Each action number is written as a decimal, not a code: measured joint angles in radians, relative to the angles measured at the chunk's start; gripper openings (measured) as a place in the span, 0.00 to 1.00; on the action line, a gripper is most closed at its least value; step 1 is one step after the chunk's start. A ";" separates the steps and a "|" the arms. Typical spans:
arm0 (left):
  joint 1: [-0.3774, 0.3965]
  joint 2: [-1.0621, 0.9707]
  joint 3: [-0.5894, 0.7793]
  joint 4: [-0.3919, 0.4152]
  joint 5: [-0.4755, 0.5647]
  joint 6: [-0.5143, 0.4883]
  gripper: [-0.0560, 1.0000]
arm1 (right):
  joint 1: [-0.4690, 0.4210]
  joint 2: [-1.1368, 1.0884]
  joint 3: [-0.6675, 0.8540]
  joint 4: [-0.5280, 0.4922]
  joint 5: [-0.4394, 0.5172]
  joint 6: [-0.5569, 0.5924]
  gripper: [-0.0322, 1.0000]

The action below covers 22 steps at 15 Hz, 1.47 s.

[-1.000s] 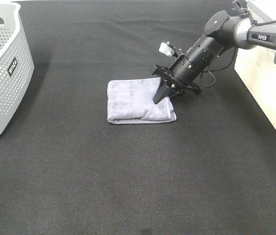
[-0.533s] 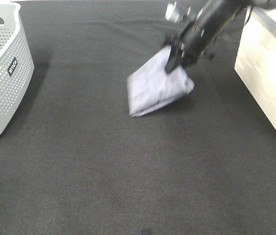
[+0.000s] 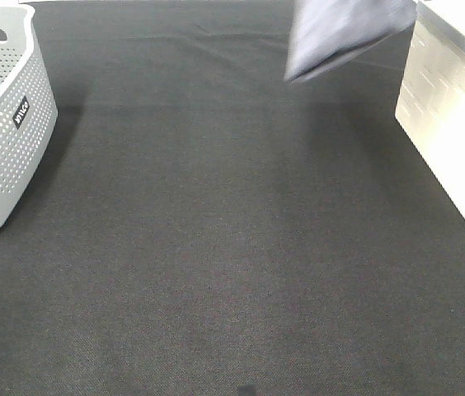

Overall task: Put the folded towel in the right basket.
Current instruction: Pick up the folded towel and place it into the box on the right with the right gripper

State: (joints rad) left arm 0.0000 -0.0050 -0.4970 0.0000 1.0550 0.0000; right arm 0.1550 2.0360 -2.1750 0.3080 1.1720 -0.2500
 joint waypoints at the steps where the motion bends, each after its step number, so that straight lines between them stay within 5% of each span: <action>1: 0.000 0.000 0.000 0.000 0.000 0.000 0.98 | -0.049 -0.029 0.000 -0.005 0.010 0.009 0.11; 3: 0.000 0.000 0.000 0.000 0.000 0.000 0.98 | -0.097 -0.052 0.000 -0.011 0.021 0.011 0.11; 8: 0.000 0.000 0.000 0.000 0.000 0.000 0.98 | -0.375 -0.101 0.003 -0.039 0.049 0.067 0.11; 17: 0.000 0.000 0.000 0.000 0.000 0.000 0.98 | -0.405 0.047 0.068 -0.094 0.050 0.108 0.11; 20: 0.000 0.000 0.000 0.000 0.000 0.000 0.98 | -0.405 0.074 0.070 -0.089 0.050 0.137 0.23; 22: 0.000 0.000 0.000 0.000 0.000 0.000 0.98 | -0.405 0.085 0.070 -0.089 0.049 0.161 0.57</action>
State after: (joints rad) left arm 0.0000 -0.0050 -0.4970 0.0000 1.0550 0.0000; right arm -0.2500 2.1210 -2.1050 0.2190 1.2210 -0.0890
